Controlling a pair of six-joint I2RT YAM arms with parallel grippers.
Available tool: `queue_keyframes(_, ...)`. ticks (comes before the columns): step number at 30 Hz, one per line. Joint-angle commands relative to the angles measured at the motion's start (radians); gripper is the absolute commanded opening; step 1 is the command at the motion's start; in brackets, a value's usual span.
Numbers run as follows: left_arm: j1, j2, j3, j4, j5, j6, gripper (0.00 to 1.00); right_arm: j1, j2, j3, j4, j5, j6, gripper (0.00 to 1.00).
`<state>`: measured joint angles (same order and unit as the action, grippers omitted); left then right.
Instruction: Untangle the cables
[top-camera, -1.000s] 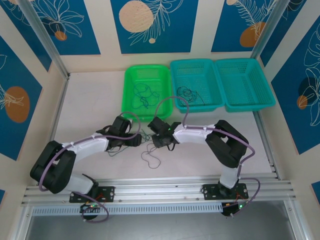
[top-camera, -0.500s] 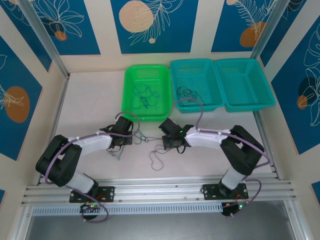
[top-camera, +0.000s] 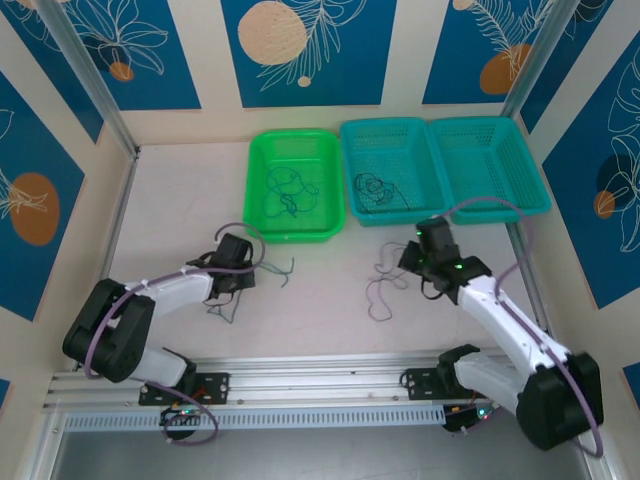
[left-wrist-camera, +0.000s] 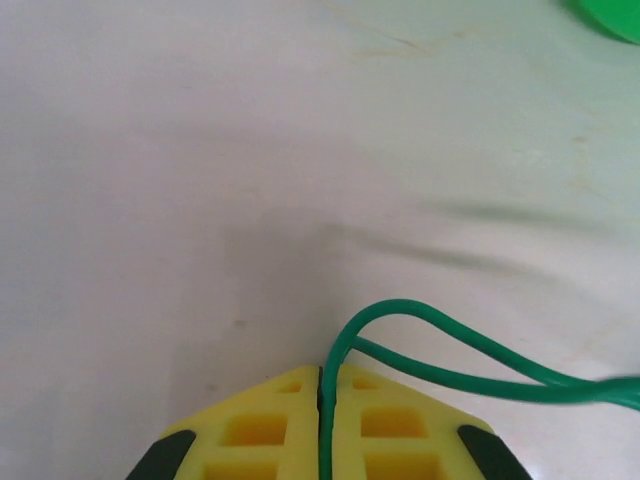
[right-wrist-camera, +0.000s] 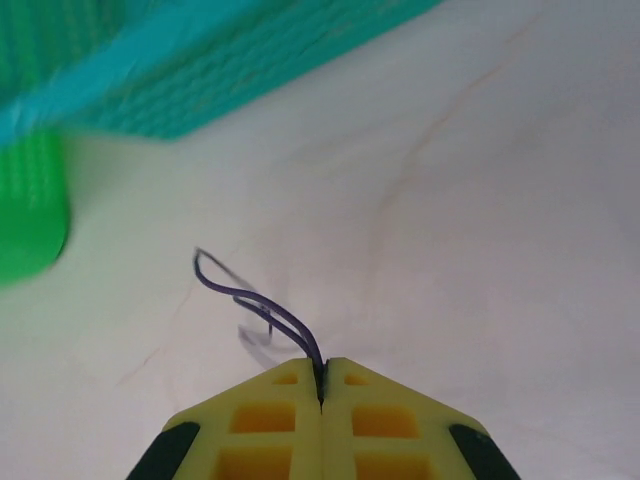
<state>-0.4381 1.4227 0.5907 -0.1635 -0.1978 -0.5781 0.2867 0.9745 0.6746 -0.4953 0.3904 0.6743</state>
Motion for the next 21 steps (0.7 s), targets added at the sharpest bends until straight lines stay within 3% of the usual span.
queue_keyframes(1, 0.024, -0.027, -0.019, -0.071, -0.05, -0.016, 0.0, -0.093, -0.07, 0.01, -0.12, 0.014, 0.01, 0.0)
queue_keyframes(5, 0.045, -0.045, -0.022, -0.062, -0.029, 0.002, 0.0, -0.184, -0.131, 0.045, -0.114, -0.136, -0.013, 0.0)
queue_keyframes(6, 0.045, -0.049, -0.024, -0.05, -0.011, 0.013, 0.04, -0.187, -0.139, 0.067, -0.114, -0.185, -0.016, 0.0)
queue_keyframes(7, 0.045, -0.057, -0.026, -0.036, 0.008, 0.021, 0.16, -0.183, -0.144, 0.088, -0.114, -0.222, -0.015, 0.0)
queue_keyframes(9, 0.045, -0.097, -0.037, -0.01, 0.038, 0.029, 0.51, -0.177, -0.144, 0.15, -0.127, -0.278, -0.003, 0.0)
queue_keyframes(12, 0.045, -0.201, -0.044, -0.011, 0.042, 0.041, 0.77, -0.175, -0.128, 0.26, -0.152, -0.312, 0.008, 0.0)
queue_keyframes(15, 0.045, -0.315, -0.026, -0.045, 0.044, 0.06, 0.87, -0.169, -0.084, 0.378, -0.171, -0.333, 0.002, 0.0)
queue_keyframes(21, 0.041, -0.469, 0.052, -0.111, 0.161, 0.089, 0.89, -0.154, 0.06, 0.587, -0.154, -0.333, -0.028, 0.0)
